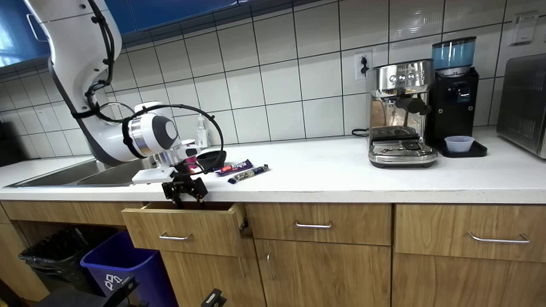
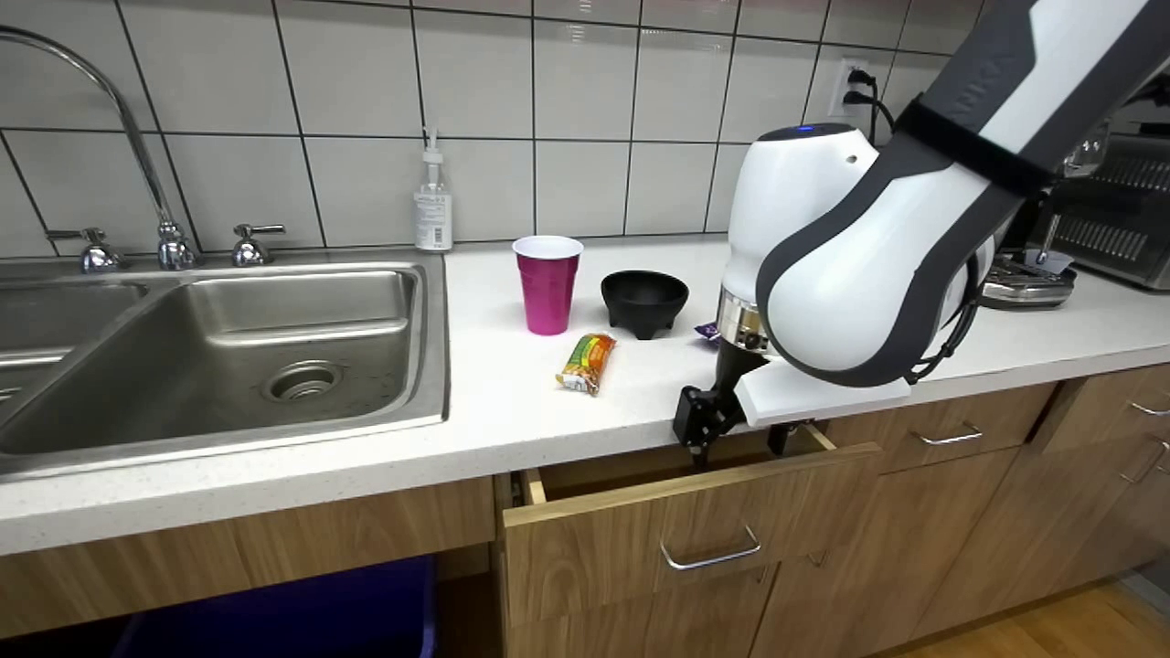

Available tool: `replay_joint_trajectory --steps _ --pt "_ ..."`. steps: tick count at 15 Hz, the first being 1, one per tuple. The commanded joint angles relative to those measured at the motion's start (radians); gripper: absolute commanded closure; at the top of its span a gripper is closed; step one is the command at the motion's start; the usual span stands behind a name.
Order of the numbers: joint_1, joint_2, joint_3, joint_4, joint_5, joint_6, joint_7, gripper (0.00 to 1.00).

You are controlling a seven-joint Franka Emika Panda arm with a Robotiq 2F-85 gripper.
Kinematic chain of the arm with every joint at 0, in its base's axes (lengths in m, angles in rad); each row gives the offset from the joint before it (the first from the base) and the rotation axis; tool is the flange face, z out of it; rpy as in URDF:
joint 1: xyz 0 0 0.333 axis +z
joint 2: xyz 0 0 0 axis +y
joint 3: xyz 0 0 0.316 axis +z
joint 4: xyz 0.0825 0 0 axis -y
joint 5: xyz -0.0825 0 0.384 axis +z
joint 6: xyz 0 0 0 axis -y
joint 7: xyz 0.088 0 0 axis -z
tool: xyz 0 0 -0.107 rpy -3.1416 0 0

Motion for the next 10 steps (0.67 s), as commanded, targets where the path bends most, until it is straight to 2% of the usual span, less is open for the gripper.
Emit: replay_joint_trajectory --steps 1,10 --pt "-0.017 0.012 0.018 0.027 0.009 -0.022 -0.034 0.0" --pt "-0.068 0.013 0.08 -0.005 0.072 -0.017 -0.091 0.0"
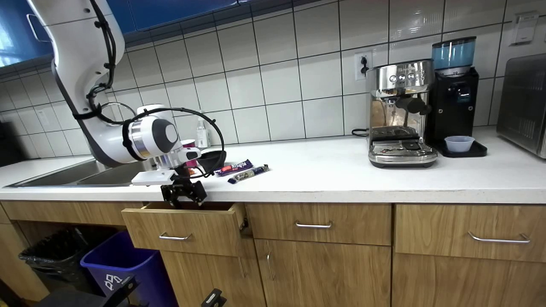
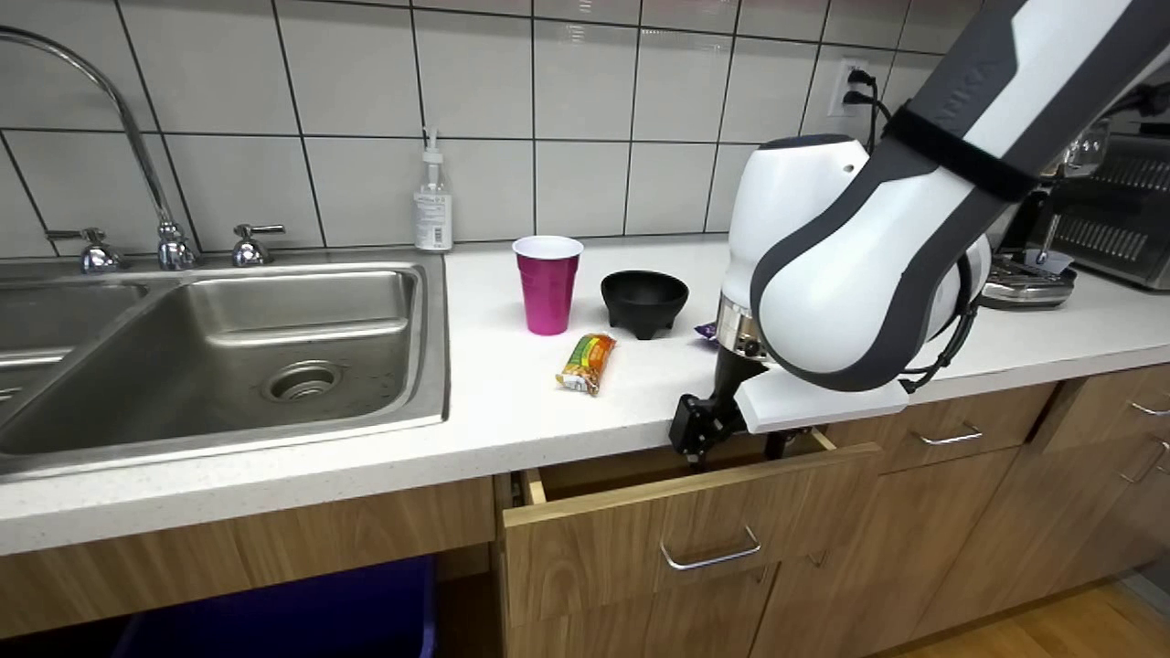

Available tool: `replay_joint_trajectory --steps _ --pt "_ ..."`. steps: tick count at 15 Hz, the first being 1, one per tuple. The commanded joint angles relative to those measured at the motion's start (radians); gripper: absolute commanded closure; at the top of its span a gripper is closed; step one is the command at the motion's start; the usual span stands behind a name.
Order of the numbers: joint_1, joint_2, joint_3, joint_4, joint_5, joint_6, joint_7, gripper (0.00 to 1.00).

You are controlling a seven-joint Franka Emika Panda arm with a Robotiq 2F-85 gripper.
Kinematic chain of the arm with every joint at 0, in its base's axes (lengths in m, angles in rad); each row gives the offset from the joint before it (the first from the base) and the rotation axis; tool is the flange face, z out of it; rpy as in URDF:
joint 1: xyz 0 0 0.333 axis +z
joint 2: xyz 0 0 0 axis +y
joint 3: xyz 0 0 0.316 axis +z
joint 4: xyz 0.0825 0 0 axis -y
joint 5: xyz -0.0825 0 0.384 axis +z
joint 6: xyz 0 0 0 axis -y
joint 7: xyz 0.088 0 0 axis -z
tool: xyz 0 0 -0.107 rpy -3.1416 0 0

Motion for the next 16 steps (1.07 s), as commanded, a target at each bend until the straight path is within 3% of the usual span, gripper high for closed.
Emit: replay_joint_trajectory --steps 1,16 --pt "-0.033 -0.004 0.042 -0.01 0.034 -0.017 -0.049 0.0" --pt "-0.043 -0.045 0.081 -0.089 0.064 -0.034 -0.086 0.0"
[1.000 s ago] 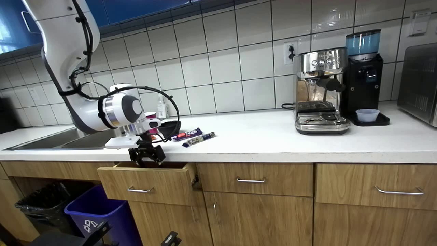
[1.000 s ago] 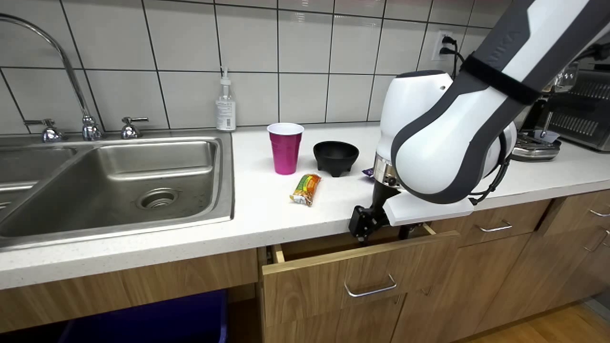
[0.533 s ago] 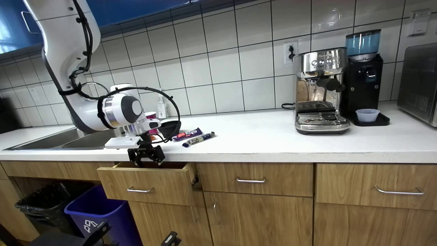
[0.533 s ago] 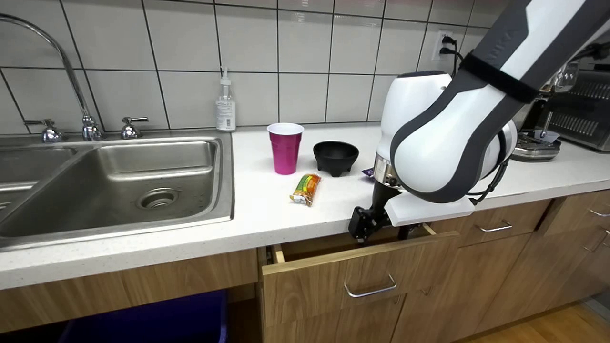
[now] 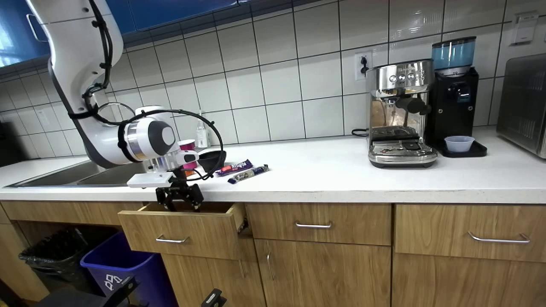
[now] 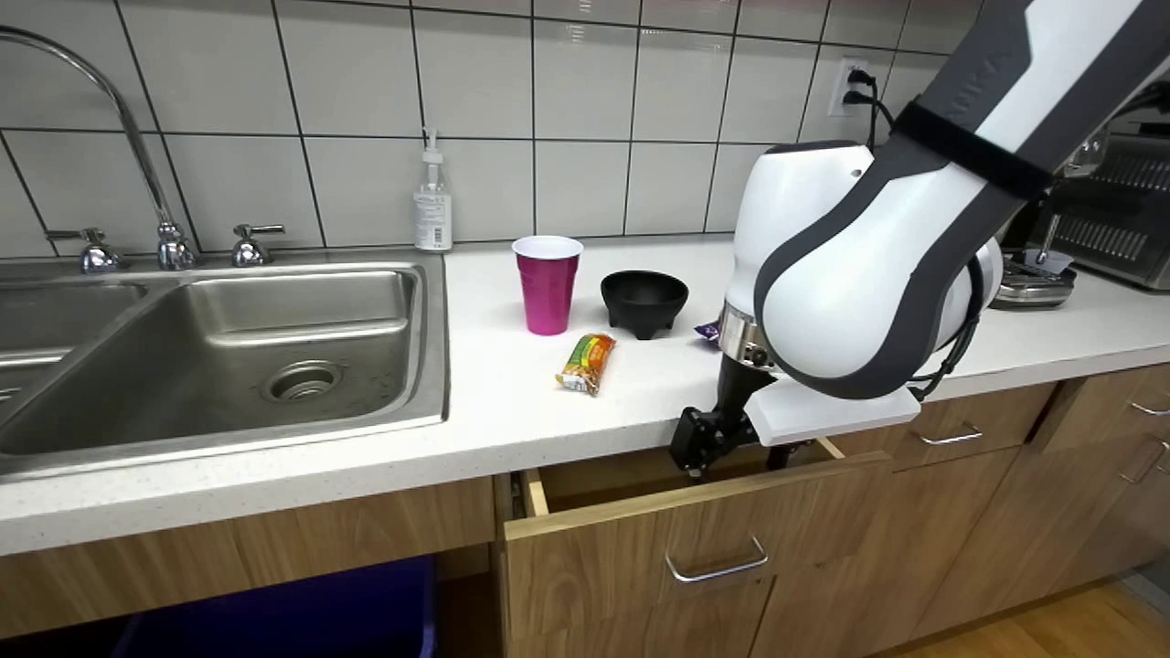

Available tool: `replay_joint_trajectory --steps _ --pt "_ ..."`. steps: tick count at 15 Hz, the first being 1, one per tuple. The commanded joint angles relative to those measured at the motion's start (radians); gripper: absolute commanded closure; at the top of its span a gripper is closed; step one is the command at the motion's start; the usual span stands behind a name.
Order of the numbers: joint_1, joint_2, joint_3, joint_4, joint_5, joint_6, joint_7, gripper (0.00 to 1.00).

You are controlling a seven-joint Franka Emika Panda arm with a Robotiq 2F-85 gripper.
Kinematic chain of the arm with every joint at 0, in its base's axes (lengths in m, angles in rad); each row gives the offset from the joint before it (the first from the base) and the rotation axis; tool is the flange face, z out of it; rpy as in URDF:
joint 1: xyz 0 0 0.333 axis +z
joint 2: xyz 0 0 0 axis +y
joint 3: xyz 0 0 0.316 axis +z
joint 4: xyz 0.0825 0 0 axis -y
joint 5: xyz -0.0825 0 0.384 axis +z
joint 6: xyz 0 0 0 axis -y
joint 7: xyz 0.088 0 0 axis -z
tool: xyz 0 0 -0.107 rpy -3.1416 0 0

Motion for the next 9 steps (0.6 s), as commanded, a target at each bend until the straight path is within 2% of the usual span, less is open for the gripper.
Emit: replay_joint_trajectory --steps 1,9 --pt "-0.015 -0.037 0.041 -0.064 0.033 -0.034 -0.017 0.0" --pt "-0.023 -0.078 0.064 -0.131 0.053 -0.054 -0.023 0.0"
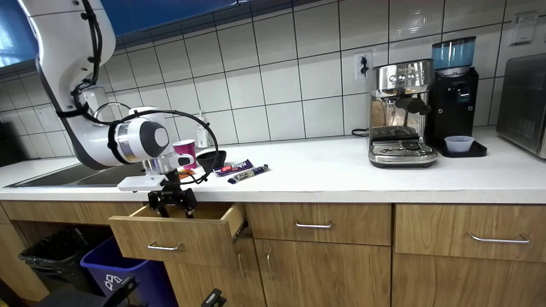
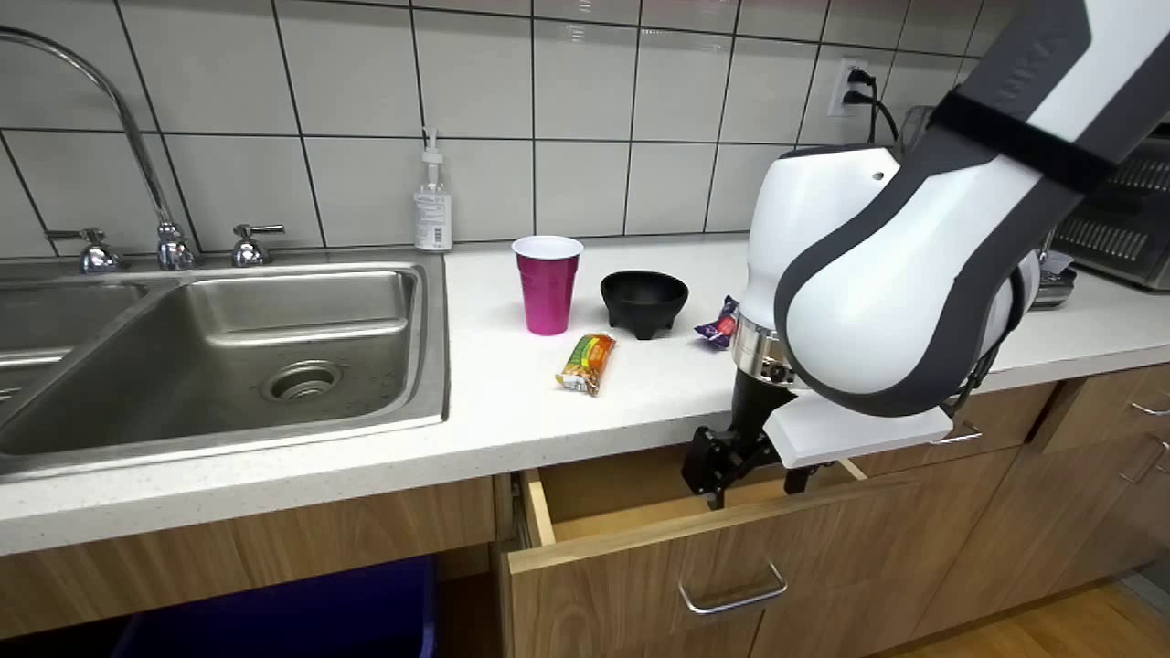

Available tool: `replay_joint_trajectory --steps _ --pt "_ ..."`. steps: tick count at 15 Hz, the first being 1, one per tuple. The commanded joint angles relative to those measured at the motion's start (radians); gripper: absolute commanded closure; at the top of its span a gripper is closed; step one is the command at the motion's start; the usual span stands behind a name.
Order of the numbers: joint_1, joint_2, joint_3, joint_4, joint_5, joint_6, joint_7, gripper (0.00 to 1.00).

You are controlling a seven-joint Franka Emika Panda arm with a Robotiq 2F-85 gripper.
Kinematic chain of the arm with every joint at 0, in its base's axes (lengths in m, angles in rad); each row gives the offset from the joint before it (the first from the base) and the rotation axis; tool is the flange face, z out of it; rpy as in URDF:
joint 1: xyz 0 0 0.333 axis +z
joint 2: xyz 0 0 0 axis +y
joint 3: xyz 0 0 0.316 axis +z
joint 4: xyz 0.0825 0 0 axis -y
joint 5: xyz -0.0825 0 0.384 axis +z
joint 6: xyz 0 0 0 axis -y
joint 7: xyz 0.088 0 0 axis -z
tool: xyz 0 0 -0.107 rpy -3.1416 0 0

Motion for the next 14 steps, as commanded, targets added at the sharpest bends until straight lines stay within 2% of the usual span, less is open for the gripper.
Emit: replay_joint_trajectory --steps 1,14 --pt "-0.024 -0.041 0.05 -0.065 0.04 -0.048 -0.024 0.0" --pt "-0.041 -0.091 0.094 -0.141 0.076 -0.117 -0.038 0.0"
